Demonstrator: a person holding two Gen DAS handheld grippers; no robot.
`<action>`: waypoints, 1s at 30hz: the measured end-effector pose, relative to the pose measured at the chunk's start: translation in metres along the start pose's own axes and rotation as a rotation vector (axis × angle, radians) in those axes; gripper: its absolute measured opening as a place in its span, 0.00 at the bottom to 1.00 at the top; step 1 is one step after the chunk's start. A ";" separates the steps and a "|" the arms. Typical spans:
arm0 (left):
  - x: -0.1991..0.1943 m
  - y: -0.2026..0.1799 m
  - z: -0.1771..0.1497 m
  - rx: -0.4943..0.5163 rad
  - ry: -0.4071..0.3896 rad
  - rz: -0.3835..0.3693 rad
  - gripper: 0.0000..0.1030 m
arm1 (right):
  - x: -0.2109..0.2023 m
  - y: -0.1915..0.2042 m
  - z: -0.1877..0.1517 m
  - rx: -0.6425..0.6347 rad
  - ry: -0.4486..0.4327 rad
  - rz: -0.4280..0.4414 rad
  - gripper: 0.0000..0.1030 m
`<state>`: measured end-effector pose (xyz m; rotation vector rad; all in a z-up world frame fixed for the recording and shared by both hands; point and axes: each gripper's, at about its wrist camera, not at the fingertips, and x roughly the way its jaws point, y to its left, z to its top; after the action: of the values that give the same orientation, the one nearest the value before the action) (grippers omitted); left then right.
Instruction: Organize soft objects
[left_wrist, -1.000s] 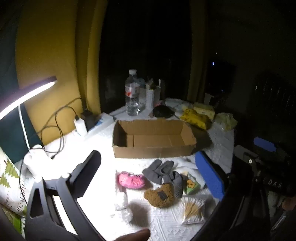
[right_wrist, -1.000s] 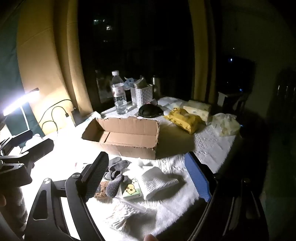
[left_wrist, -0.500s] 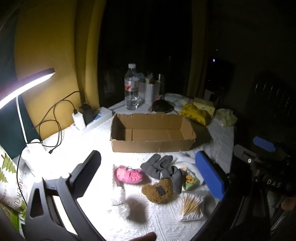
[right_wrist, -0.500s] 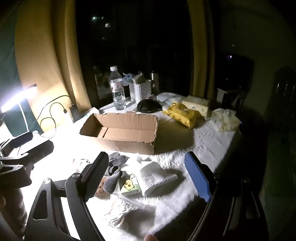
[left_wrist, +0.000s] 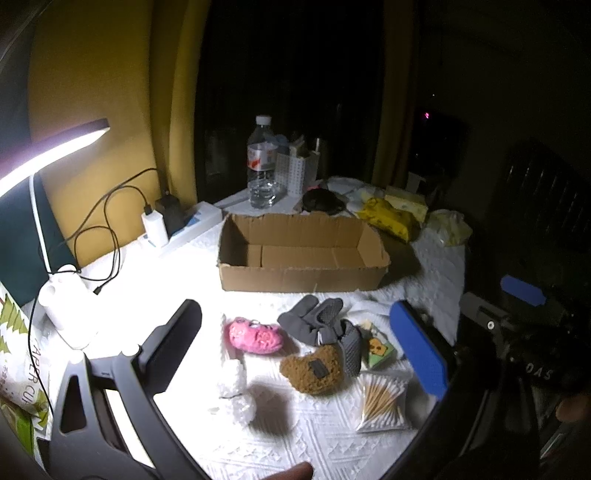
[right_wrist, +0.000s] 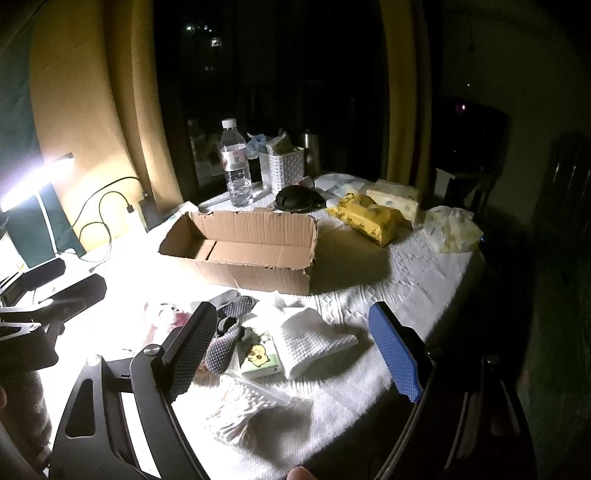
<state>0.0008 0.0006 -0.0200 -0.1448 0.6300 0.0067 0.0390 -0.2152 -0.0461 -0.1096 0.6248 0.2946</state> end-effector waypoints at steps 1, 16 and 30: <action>0.001 0.001 -0.001 -0.003 0.004 0.001 0.99 | 0.000 0.000 -0.001 -0.001 0.001 0.001 0.84; 0.000 -0.001 -0.005 0.001 0.011 0.008 0.99 | 0.002 0.003 -0.004 -0.003 0.014 0.007 0.84; -0.004 -0.003 -0.007 0.001 0.011 -0.003 0.99 | 0.000 0.004 -0.003 -0.006 0.011 0.004 0.84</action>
<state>-0.0062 -0.0029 -0.0234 -0.1445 0.6409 0.0025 0.0357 -0.2122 -0.0486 -0.1154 0.6350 0.3001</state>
